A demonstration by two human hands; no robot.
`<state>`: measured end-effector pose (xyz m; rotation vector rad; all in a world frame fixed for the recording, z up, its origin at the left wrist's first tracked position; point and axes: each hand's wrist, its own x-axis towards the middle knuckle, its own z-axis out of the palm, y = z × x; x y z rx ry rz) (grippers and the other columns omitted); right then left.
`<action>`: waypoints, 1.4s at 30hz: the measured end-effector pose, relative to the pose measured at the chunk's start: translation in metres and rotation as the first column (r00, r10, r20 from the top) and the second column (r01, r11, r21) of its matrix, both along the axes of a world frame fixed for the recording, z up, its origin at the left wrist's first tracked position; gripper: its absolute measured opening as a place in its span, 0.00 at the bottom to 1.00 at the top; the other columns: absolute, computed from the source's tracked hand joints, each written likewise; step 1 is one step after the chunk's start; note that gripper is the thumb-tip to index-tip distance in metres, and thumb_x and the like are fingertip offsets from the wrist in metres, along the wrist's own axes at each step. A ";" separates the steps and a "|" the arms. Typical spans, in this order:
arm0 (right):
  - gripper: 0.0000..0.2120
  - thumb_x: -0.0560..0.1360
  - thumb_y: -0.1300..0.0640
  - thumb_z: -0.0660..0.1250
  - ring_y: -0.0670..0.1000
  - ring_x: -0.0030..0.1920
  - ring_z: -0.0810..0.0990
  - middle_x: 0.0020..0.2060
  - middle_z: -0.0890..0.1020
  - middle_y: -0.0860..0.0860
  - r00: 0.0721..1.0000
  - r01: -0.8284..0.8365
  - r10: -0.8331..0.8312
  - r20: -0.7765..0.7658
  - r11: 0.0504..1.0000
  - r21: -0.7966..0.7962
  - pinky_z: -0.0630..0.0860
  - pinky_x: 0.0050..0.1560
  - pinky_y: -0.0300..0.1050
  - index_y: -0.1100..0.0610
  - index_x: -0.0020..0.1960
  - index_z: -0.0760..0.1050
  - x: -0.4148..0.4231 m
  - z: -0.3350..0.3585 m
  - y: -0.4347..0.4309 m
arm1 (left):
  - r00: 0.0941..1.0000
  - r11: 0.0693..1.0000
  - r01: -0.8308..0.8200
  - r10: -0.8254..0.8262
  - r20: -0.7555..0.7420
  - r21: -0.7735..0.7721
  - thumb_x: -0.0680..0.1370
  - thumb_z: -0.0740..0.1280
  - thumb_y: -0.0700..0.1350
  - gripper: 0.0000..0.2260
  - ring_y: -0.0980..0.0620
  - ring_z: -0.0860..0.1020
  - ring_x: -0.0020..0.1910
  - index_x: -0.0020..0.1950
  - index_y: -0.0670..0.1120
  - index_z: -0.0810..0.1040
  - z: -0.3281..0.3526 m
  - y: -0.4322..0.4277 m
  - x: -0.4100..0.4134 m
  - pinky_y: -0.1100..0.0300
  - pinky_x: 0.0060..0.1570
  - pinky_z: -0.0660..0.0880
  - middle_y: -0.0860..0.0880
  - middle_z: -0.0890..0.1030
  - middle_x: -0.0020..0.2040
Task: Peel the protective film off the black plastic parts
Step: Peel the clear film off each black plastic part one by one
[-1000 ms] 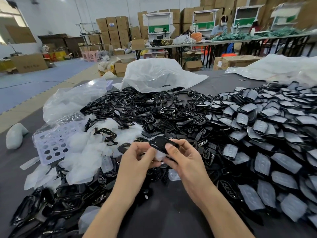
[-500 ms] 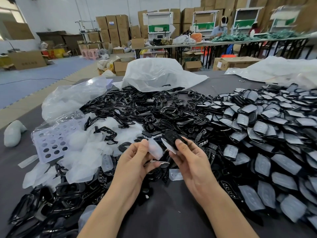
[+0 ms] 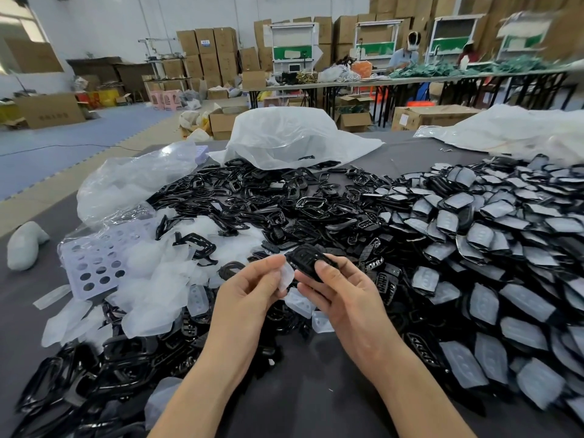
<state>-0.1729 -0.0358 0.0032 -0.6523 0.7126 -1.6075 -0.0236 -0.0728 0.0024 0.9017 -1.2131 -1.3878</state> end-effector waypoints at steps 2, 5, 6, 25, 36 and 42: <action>0.16 0.73 0.60 0.71 0.57 0.54 0.85 0.56 0.84 0.61 0.999 -0.034 0.034 0.027 0.999 -0.010 0.82 0.54 0.46 0.63 0.58 0.75 0.002 0.000 0.000 | 0.991 0.998 0.023 -0.014 0.133 -0.062 0.81 0.67 0.43 0.08 0.53 0.82 0.45 0.56 0.51 0.84 0.001 0.004 -0.002 0.59 0.54 0.78 0.48 0.85 0.45; 0.15 0.73 0.62 0.70 0.57 0.54 0.86 0.56 0.84 0.62 0.993 -0.054 0.055 0.108 0.998 -0.019 0.82 0.54 0.46 0.63 0.59 0.75 0.001 0.000 0.000 | 0.977 0.991 0.023 0.006 0.213 -0.131 0.80 0.68 0.46 0.10 0.56 0.83 0.50 0.60 0.51 0.82 0.002 0.008 -0.005 0.61 0.54 0.78 0.53 0.86 0.51; 0.16 0.73 0.62 0.70 0.57 0.54 0.86 0.56 0.84 0.62 0.990 -0.056 0.057 0.125 0.998 -0.017 0.82 0.53 0.46 0.63 0.59 0.75 0.000 0.000 0.001 | 0.973 0.986 0.043 -0.006 0.229 -0.158 0.80 0.68 0.47 0.10 0.57 0.83 0.50 0.60 0.51 0.82 0.003 0.010 -0.006 0.62 0.53 0.78 0.54 0.85 0.52; 0.04 0.76 0.64 0.71 0.50 0.37 0.86 0.38 0.85 0.53 0.961 0.212 -0.183 -0.205 0.969 0.128 0.81 0.37 0.38 0.59 0.51 0.79 0.001 -0.009 -0.004 | 0.979 0.973 0.052 -0.006 0.202 -0.225 0.78 0.70 0.40 0.04 0.56 0.82 0.38 0.48 0.50 0.81 0.003 0.011 -0.008 0.68 0.41 0.77 0.48 0.85 0.41; 0.07 0.74 0.64 0.73 0.52 0.45 0.87 0.40 0.86 0.54 0.954 0.071 -0.063 -0.294 0.997 0.018 0.81 0.45 0.38 0.61 0.51 0.78 0.008 -0.003 0.005 | 0.955 0.956 -0.115 0.181 0.235 -0.270 0.78 0.71 0.46 0.04 0.53 0.81 0.44 0.46 0.55 0.80 -0.002 0.008 -0.007 0.51 0.49 0.80 0.52 0.84 0.41; 0.16 0.73 0.51 0.71 0.59 0.50 0.87 0.48 0.87 0.58 0.968 0.004 -0.011 -0.252 1.000 -0.025 0.82 0.48 0.41 0.62 0.54 0.79 0.009 -0.004 0.004 | 0.975 0.966 -0.159 0.186 0.120 -0.205 0.79 0.69 0.42 0.07 0.54 0.82 0.38 0.53 0.54 0.77 0.000 0.007 -0.008 0.62 0.43 0.80 0.52 0.83 0.42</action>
